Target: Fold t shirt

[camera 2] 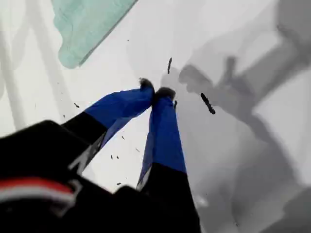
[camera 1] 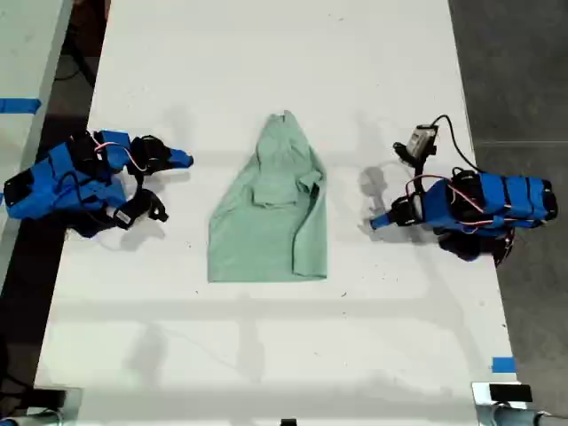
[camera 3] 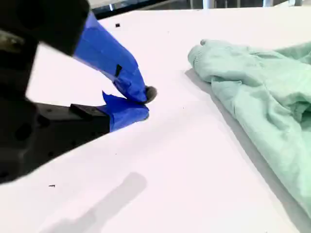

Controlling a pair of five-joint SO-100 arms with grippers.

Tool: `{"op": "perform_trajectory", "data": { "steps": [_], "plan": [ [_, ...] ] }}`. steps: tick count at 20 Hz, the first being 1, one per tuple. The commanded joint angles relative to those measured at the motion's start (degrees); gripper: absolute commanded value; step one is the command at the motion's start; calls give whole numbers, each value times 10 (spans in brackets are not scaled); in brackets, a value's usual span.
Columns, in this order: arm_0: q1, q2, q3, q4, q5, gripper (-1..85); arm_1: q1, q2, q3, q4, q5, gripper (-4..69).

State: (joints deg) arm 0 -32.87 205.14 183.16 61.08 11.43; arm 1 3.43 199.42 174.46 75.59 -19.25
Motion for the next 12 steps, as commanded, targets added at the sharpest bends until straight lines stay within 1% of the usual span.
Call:
{"op": "perform_trajectory", "data": {
  "steps": [1,9,11,12],
  "plan": [
    [3,3,9,-1,2,-2,-11,7,40,0,-4,1],
    [8,3,9,-1,-3,-2,-11,7,40,0,-3,1],
    [47,-1,-8,-9,-26,-2,-11,7,40,0,-3,1],
    [89,-32,-40,-4,-60,-2,-10,7,40,0,-3,1]
  ]
}}
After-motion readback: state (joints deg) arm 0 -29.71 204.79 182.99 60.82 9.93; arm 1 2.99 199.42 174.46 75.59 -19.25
